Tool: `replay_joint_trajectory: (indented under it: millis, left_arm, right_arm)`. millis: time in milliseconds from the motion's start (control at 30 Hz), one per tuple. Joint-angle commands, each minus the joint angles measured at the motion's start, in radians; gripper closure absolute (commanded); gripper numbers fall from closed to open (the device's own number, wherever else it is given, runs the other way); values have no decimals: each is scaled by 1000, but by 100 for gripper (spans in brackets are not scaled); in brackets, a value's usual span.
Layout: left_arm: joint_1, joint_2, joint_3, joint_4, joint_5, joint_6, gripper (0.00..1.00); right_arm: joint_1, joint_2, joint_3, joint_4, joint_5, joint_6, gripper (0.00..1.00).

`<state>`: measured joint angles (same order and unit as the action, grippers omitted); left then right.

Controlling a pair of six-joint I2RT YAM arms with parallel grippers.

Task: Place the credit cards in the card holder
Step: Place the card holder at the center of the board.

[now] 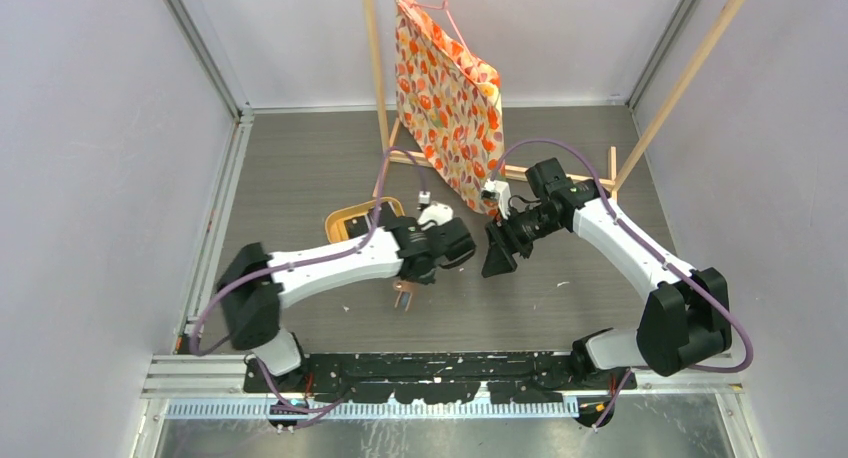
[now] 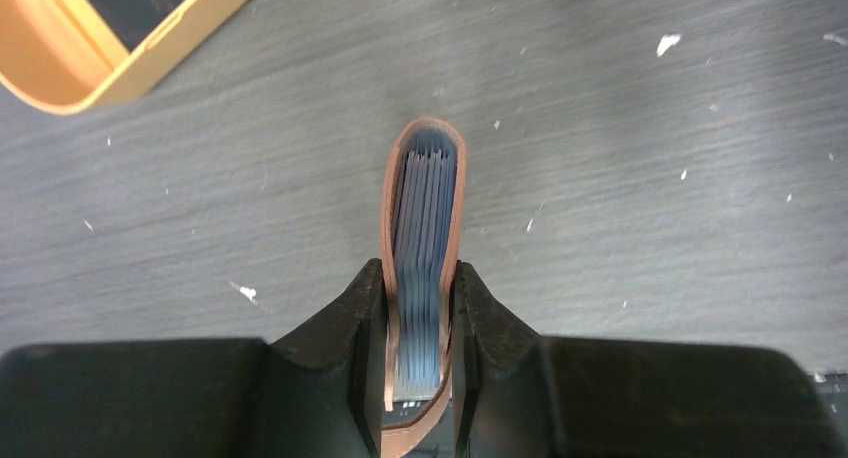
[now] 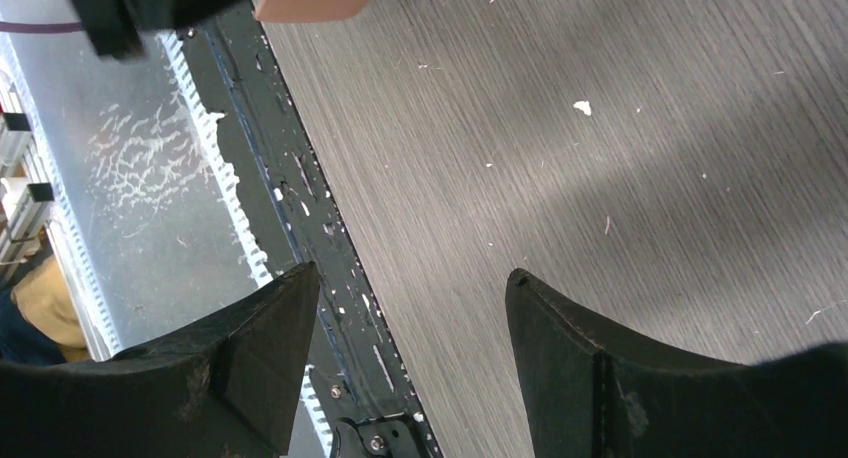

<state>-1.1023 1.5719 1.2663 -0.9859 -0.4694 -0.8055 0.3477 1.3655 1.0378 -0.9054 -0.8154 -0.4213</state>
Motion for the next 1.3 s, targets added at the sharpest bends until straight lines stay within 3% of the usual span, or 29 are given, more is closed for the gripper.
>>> replay_joint_trajectory:
  millis: [0,200,333,567,833,1000,1267]
  left_arm:
    - [-35,170,152,-103,-123,52,100]
    - [-72,415,325,-225,-176,58,100]
    - [-100,492,381,-236,-167,69,99]
    - [-106,452,318,-103,-21,84,86]
    - [-106,452,271,7,81,75,83]
    - [-111,445,267,41,116,62,65]
    - [-116,396,252,99,156,55,48]
  right_arm:
    - [-5,-37,12,8,-8,-19,27]
    - [-59,-50,20,-4,-1,-18,27]
    - [-103,-52,18,-2,15,-10,27]
    - [-154,-39,32,-32,110,-59,27]
    - [-254,-87,25,-48,187,-123,27]
    - [-264,-81,31,-62,170,-128,27]
    - [-266,-75,34,-73,159,-131,27]
